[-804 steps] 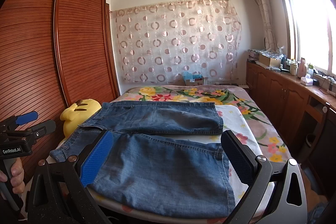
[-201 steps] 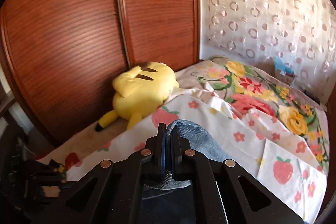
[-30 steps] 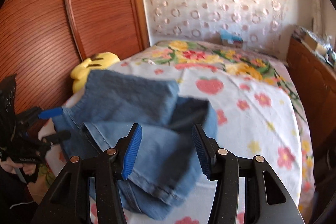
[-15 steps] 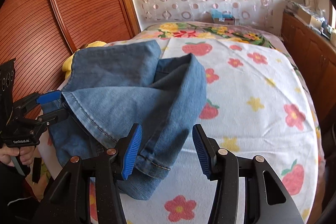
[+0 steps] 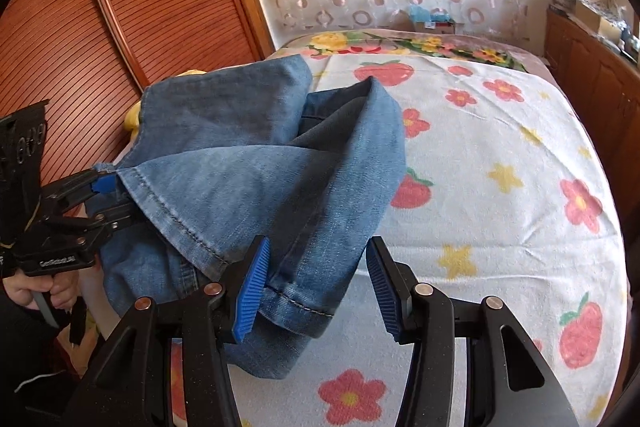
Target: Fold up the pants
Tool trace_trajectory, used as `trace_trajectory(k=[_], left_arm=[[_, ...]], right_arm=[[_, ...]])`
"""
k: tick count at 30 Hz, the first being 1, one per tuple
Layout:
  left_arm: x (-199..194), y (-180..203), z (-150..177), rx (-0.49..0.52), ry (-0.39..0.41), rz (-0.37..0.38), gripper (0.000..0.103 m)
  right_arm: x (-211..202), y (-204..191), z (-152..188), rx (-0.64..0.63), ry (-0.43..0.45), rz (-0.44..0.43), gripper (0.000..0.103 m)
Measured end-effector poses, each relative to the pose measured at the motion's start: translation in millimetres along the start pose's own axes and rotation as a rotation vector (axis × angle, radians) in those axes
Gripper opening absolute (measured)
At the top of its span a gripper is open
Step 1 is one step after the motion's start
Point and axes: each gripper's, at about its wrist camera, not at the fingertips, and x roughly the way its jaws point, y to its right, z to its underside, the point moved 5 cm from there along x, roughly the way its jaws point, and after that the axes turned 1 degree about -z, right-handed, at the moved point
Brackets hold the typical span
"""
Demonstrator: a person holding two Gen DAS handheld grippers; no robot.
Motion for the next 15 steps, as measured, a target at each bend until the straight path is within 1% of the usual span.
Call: trace_trajectory(k=[4, 6, 8, 11, 13, 15], left_arm=[[-4, 3, -1, -0.004, 0.014, 0.017, 0.045], [-6, 8, -2, 0.017, 0.016, 0.027, 0.039], [-8, 11, -3, 0.027, 0.023, 0.034, 0.031], [-15, 12, -6, 0.014, 0.038, 0.051, 0.026], [-25, 14, -12, 0.007, 0.066, 0.060, 0.020], [-35, 17, -17, 0.008, 0.089, 0.068, 0.018]], right_arm=[[-3, 0, -3, -0.010, 0.016, -0.005, 0.019], [-6, -1, -6, -0.025, 0.023, -0.005, 0.011], [-13, 0, -13, -0.035, 0.042, -0.010, 0.009], [-27, -1, -27, -0.057, 0.080, -0.016, 0.007], [-37, -3, -40, -0.080, 0.108, -0.009, 0.006], [-48, -6, -56, -0.109, 0.139, -0.006, 0.005]])
